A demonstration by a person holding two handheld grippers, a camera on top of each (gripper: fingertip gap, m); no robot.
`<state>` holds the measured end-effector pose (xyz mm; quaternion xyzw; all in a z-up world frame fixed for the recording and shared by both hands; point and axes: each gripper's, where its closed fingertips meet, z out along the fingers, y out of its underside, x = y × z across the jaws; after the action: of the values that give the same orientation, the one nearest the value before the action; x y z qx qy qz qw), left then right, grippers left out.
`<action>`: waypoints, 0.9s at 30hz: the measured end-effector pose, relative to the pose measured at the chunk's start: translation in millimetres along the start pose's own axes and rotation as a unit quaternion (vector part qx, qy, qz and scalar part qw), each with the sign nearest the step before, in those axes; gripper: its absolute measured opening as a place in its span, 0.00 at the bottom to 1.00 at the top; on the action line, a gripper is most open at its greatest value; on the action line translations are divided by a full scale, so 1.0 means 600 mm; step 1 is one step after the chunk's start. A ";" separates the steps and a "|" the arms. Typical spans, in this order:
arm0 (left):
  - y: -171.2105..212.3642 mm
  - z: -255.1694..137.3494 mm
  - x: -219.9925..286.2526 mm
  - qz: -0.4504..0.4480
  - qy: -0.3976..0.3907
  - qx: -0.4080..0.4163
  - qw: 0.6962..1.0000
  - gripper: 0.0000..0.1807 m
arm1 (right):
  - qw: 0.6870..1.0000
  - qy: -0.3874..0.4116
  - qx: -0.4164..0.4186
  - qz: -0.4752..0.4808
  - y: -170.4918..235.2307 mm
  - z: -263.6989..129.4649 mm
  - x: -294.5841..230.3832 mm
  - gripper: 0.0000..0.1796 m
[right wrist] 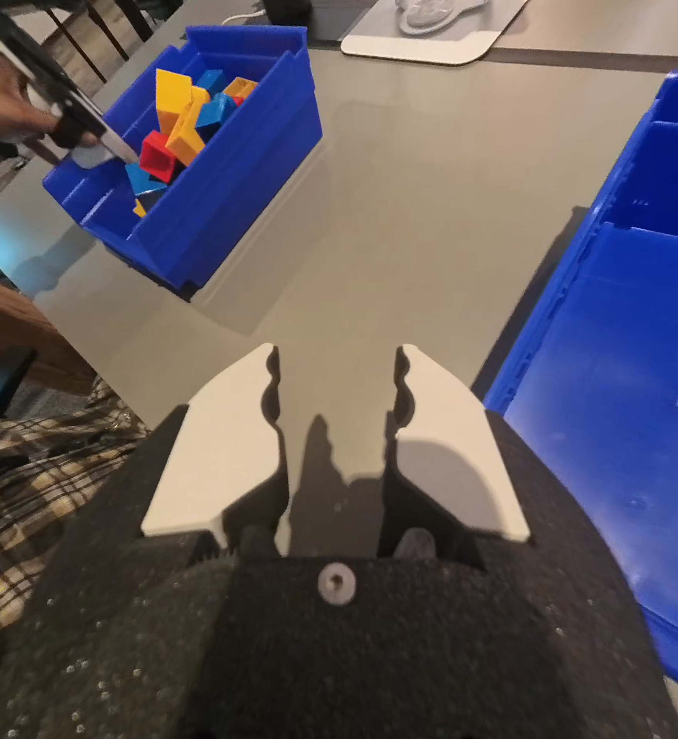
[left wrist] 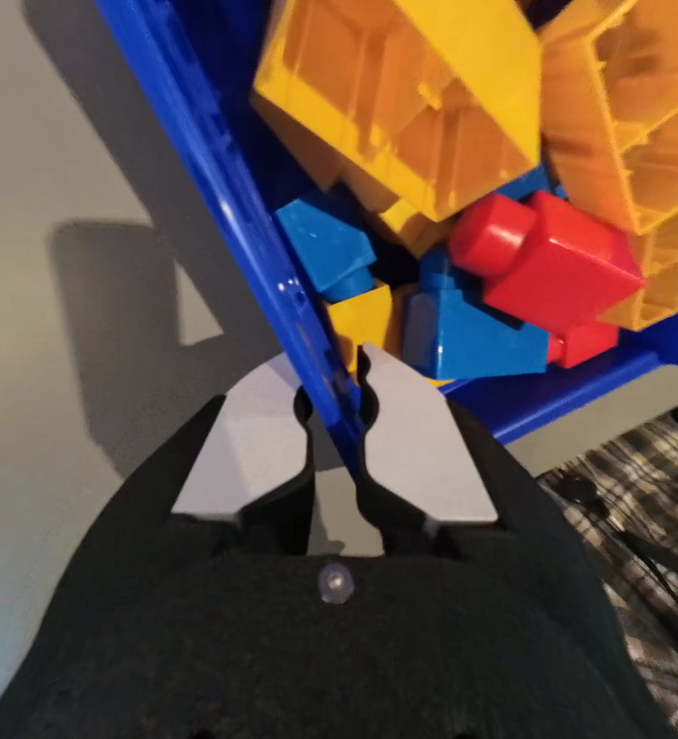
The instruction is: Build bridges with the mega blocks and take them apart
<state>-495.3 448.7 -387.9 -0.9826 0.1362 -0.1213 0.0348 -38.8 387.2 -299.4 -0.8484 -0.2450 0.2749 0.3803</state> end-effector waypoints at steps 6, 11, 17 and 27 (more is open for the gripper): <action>0.011 -0.011 -0.045 -0.035 -0.008 -0.011 0.999 0.03 | 1.000 -0.022 0.009 0.014 0.008 0.007 -0.007 0.28; 0.044 -0.030 -0.109 -0.073 -0.006 0.010 0.997 0.02 | 0.999 -0.040 0.012 0.026 0.013 0.016 -0.012 0.27; 0.123 -0.064 -0.210 -0.123 -0.019 0.023 0.992 0.02 | 0.997 -0.065 0.008 0.027 0.018 0.035 -0.033 0.26; 0.260 -0.129 -0.414 -0.228 -0.039 0.059 0.971 0.02 | 0.996 -0.081 -0.005 0.026 0.010 0.083 -0.072 0.24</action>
<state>-786.8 364.7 -385.5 -0.9880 -0.1005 -0.0949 0.0691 -101.6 382.4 -319.8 -0.8314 -0.2541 0.3514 0.3475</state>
